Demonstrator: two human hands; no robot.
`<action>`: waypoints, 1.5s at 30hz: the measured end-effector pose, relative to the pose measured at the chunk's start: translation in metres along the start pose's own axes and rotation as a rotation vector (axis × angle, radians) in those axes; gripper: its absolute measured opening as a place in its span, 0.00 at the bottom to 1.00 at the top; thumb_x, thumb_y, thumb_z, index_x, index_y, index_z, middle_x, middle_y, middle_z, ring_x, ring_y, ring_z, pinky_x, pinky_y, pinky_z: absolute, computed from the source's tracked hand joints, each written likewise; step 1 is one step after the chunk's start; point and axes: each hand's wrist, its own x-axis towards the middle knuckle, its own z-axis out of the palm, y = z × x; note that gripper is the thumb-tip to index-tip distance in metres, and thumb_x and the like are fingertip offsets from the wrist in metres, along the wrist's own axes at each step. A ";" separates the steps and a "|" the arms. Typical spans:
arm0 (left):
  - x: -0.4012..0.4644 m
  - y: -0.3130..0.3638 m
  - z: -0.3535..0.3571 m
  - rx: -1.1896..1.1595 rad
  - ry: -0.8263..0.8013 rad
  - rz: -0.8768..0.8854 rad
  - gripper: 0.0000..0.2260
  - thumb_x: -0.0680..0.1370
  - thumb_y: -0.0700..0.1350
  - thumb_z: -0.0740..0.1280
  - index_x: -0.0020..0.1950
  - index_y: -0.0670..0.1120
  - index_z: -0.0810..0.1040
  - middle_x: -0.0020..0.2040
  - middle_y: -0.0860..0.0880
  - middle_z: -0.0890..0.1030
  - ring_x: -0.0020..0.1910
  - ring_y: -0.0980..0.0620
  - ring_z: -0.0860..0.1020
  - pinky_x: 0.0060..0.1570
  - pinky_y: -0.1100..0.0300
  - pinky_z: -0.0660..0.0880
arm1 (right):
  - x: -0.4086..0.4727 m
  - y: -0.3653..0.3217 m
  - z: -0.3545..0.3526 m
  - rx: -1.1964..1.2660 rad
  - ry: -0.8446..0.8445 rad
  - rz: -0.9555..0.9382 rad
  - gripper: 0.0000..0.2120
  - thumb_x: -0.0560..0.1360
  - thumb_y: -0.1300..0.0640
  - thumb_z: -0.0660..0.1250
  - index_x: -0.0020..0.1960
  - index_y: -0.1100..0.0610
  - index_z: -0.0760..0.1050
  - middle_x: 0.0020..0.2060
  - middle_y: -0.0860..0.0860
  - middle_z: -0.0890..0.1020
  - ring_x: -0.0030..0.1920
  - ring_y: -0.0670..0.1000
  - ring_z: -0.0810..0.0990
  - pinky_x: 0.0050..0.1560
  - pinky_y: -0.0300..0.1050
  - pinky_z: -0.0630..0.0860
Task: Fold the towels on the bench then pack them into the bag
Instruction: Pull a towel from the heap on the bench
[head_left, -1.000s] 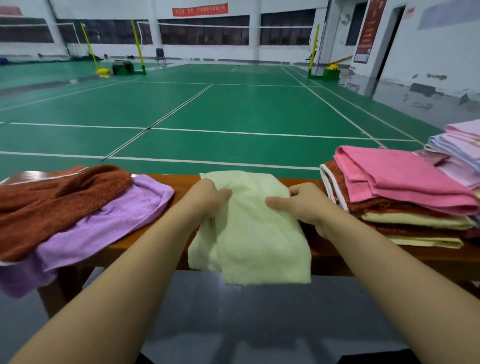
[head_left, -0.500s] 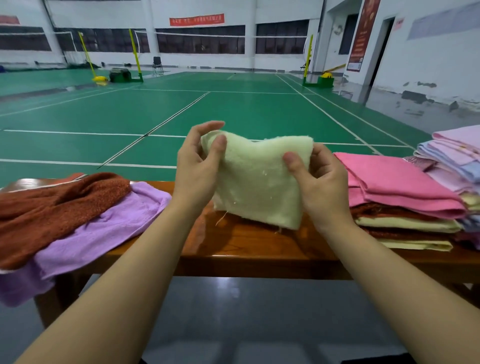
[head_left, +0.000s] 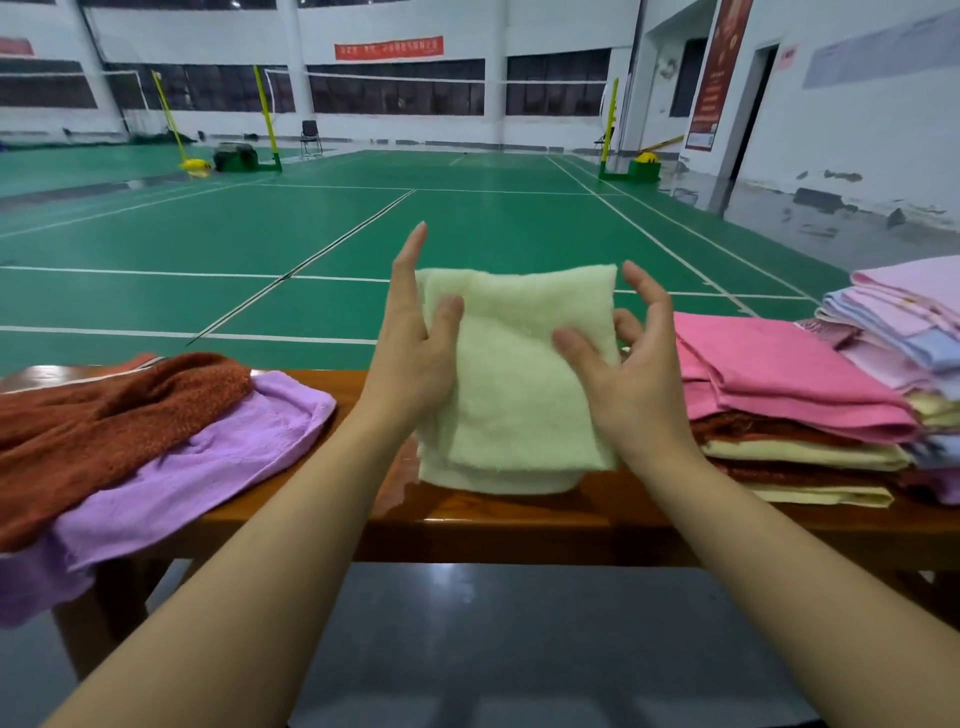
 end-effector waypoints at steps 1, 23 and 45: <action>0.004 0.003 0.000 -0.047 0.017 0.023 0.29 0.84 0.42 0.63 0.82 0.54 0.55 0.79 0.58 0.60 0.77 0.61 0.59 0.78 0.58 0.55 | 0.005 0.000 -0.002 -0.004 0.024 -0.015 0.37 0.75 0.58 0.76 0.77 0.47 0.60 0.53 0.51 0.83 0.52 0.48 0.84 0.56 0.48 0.81; -0.025 -0.042 0.014 0.579 -0.558 -0.154 0.23 0.86 0.54 0.55 0.79 0.48 0.64 0.79 0.46 0.64 0.78 0.49 0.61 0.77 0.54 0.56 | -0.004 0.039 0.002 -0.748 -0.712 0.128 0.22 0.84 0.46 0.58 0.76 0.50 0.68 0.80 0.49 0.61 0.80 0.50 0.58 0.79 0.46 0.53; -0.036 -0.043 0.016 0.977 -0.394 -0.441 0.25 0.83 0.61 0.55 0.64 0.42 0.77 0.62 0.41 0.80 0.60 0.40 0.78 0.55 0.51 0.72 | -0.021 0.033 0.026 -1.024 -0.392 0.304 0.26 0.80 0.42 0.64 0.73 0.51 0.62 0.66 0.56 0.74 0.65 0.62 0.76 0.59 0.55 0.73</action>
